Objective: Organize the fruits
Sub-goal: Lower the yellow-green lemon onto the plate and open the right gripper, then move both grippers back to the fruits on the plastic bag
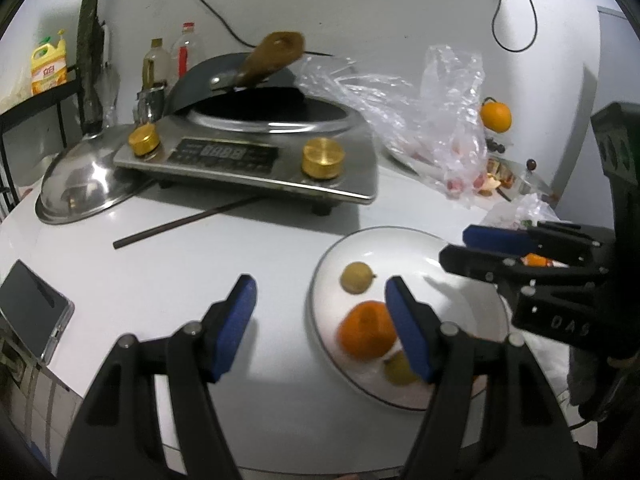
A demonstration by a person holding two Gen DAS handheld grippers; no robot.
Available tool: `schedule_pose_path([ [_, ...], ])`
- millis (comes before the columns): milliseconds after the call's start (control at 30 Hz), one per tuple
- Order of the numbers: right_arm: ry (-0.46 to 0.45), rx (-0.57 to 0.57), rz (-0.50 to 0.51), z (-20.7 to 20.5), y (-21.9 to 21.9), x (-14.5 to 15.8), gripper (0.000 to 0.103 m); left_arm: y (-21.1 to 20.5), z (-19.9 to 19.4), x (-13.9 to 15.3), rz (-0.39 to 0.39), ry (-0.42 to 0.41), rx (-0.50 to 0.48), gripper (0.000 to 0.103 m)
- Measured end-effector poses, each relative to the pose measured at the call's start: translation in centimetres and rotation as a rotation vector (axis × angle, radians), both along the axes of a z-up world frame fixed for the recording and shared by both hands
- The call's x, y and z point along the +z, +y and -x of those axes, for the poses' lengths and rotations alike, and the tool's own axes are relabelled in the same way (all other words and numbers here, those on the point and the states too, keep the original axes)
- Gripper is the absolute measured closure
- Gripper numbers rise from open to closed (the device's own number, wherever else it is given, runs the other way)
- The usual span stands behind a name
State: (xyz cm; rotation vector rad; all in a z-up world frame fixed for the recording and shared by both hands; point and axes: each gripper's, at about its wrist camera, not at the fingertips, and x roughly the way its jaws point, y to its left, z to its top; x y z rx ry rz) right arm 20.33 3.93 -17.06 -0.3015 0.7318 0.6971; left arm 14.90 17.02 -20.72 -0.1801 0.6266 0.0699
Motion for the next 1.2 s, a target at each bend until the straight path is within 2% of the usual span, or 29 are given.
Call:
schedule_pose_path([
  [967,-0.038,-0.141,-0.097,0.8,-12.7,1.8,0.066,-10.7,-1.4,2.6,-0.063,0.000,-0.134,0.035],
  [1200,-0.042,-0.167,-0.109,0.6,-15.2,1.8,0.066,-13.0,-2.1,2.9,-0.056,0.003,-0.155,0.035],
])
